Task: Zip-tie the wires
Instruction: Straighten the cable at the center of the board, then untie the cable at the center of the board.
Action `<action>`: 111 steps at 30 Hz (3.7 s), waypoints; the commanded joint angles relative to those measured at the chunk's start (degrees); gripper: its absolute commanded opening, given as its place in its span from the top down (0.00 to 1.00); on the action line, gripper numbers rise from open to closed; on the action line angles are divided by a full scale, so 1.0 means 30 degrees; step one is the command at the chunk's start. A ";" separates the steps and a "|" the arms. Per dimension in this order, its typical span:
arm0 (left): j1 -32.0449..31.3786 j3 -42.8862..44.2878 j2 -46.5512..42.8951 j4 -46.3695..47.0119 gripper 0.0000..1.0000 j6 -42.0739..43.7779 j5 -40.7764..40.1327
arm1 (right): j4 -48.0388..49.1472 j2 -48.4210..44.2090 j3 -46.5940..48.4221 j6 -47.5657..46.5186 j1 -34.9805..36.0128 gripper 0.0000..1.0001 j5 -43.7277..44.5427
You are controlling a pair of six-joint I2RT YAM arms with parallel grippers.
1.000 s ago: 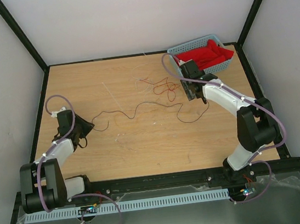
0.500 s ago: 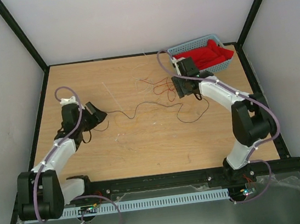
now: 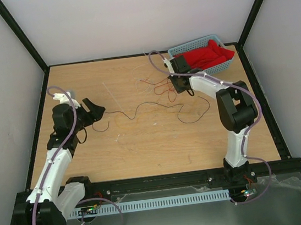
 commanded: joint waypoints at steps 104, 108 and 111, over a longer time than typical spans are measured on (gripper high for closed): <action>-0.6227 1.5718 1.7667 0.7922 0.60 -0.0017 0.3425 | 0.1848 -1.1414 1.1467 -0.0320 -0.0057 1.00 -0.3140; -0.5472 1.2999 1.4415 0.7965 0.34 0.0363 0.3582 | 0.1862 -1.2466 1.0088 0.0100 -0.0056 1.00 -0.5726; -0.4749 1.0985 1.1518 0.7956 0.27 0.0877 0.3839 | 0.1863 -1.3191 0.8686 0.0087 -0.0056 1.00 -0.7372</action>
